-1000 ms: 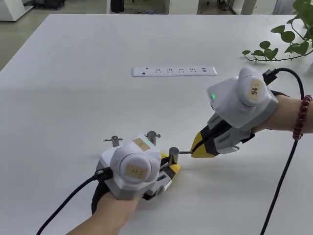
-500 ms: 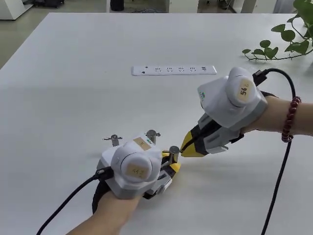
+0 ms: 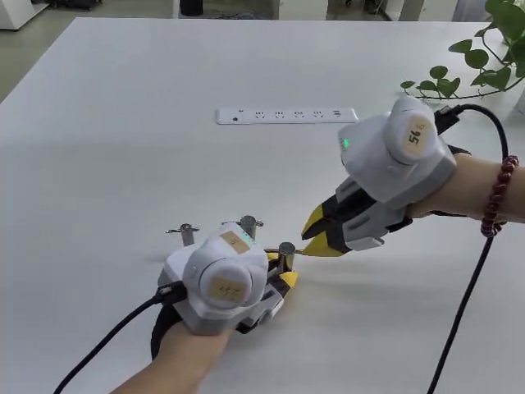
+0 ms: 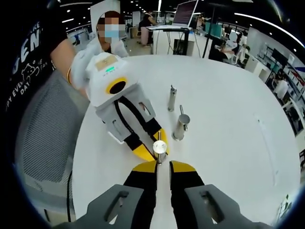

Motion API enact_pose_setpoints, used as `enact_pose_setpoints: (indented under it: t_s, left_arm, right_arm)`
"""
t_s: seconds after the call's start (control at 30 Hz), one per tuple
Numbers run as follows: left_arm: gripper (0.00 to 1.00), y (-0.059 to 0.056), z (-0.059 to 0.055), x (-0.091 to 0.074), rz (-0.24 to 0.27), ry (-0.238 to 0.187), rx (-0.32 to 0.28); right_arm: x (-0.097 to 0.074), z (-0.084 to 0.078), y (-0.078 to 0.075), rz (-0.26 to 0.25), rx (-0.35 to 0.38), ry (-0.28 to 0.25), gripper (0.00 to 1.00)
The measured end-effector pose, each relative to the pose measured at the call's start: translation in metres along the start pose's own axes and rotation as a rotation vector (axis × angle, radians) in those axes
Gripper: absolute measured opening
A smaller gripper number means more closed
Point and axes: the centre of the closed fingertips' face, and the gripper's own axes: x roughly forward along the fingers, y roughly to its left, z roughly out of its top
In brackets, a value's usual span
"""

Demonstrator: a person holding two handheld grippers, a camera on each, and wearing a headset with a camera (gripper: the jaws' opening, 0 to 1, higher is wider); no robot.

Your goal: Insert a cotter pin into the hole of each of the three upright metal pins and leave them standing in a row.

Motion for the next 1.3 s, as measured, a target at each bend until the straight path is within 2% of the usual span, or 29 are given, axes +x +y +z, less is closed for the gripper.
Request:
enact_pose_setpoints:
  t_s: [0.23, 0.97, 1.13, 1.3]
  left_arm:
    - [0.10, 0.000, 0.000, 0.000, 0.005, 0.001, -0.009]
    - [0.11, 0.000, 0.000, 0.000, 0.015, 0.002, -0.041]
    - [0.12, -0.001, -0.002, 0.000, 0.003, 0.024, -0.065]
    - [0.17, -0.003, -0.009, -0.002, -0.002, 0.052, -0.046]
  right_arm:
    - [0.003, -0.003, 0.002, 0.009, 0.008, 0.008, 0.00]
    - [0.010, 0.002, 0.005, 0.012, -0.008, 0.007, 0.00]
    - [0.010, 0.002, 0.002, 0.005, 0.025, 0.003, 0.00]
    - [0.010, 0.007, 0.002, -0.005, 0.048, -0.010, 0.12]
